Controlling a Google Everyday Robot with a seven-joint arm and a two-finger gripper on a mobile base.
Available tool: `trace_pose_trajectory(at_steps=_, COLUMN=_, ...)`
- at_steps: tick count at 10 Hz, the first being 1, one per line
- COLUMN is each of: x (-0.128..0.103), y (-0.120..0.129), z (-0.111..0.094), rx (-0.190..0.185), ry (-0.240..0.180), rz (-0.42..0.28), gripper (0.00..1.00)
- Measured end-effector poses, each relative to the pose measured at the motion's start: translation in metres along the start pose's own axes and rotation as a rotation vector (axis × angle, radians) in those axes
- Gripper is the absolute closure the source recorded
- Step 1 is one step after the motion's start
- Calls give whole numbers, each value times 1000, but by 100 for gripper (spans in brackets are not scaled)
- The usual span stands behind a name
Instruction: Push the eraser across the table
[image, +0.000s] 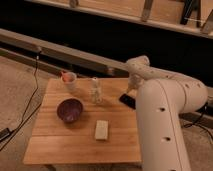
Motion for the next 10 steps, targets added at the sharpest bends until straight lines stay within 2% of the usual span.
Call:
trace_pose_trajectory(at_steps=2, x=20, y=2, z=-1, rx=3, ry=30, rz=-28, gripper=35)
trace_pose_trajectory(at_steps=4, x=27, y=4, z=-4, rx=-2, ry=38, rz=-42, gripper=35)
trace_pose_trajectory(at_steps=8, x=6, y=3, z=-21, rx=-50, ry=-8, rz=-6, gripper=35)
trace_pose_trajectory(at_steps=10, x=-4, y=-3, z=-15, rx=-46, ry=-20, rz=9, gripper=35)
